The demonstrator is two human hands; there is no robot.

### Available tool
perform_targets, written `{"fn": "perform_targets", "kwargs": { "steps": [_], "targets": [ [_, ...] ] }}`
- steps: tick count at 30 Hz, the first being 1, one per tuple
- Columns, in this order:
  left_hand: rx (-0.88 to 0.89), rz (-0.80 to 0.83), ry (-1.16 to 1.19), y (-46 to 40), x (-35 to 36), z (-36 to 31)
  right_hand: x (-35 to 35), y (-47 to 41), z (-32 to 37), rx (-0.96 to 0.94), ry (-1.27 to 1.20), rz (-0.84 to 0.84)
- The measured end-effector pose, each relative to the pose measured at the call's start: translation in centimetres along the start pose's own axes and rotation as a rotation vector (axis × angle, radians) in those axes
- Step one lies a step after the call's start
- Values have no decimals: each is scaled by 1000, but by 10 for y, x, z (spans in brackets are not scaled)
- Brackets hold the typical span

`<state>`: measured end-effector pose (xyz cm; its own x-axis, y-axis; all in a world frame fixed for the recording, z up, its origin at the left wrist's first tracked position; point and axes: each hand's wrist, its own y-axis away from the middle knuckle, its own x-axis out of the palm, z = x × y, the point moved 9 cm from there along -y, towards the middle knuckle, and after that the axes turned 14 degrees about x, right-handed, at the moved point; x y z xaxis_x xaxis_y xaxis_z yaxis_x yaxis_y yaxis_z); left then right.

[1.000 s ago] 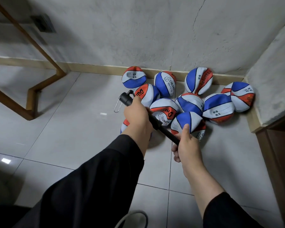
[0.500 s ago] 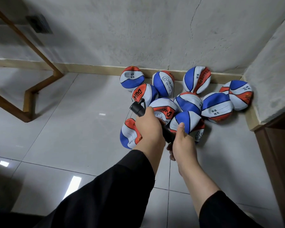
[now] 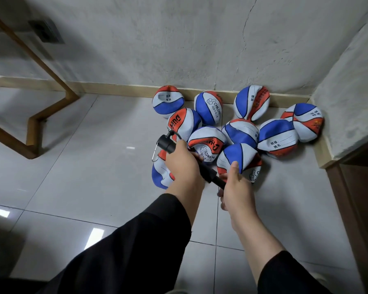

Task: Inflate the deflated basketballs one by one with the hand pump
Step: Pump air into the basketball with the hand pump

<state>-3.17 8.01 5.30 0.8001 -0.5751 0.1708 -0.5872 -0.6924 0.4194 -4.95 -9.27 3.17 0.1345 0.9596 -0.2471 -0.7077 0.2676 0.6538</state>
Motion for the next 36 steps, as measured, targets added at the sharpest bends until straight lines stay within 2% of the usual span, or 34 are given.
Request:
{"fn": "perform_targets", "kwargs": {
  "steps": [3,7,17,28,32,36],
  "targets": [
    [-8,22,31,6,5,8,6,2,6,-49,50,-11],
    [-40,61,29,17,10,9,2,1,6,-13,18,-19],
    [22,-23,-38,-20,-7,-24,-14,-3,-24,109,-62,47],
    [-4,62,12,8,7,4,4,5,11,-64,81,9],
    [-51,83,33,17,10,6,0,6,10,-34,43,17],
    [-49,31,-5,4,6,-2,-9,4,5,4,-22,30]
  ]
}}
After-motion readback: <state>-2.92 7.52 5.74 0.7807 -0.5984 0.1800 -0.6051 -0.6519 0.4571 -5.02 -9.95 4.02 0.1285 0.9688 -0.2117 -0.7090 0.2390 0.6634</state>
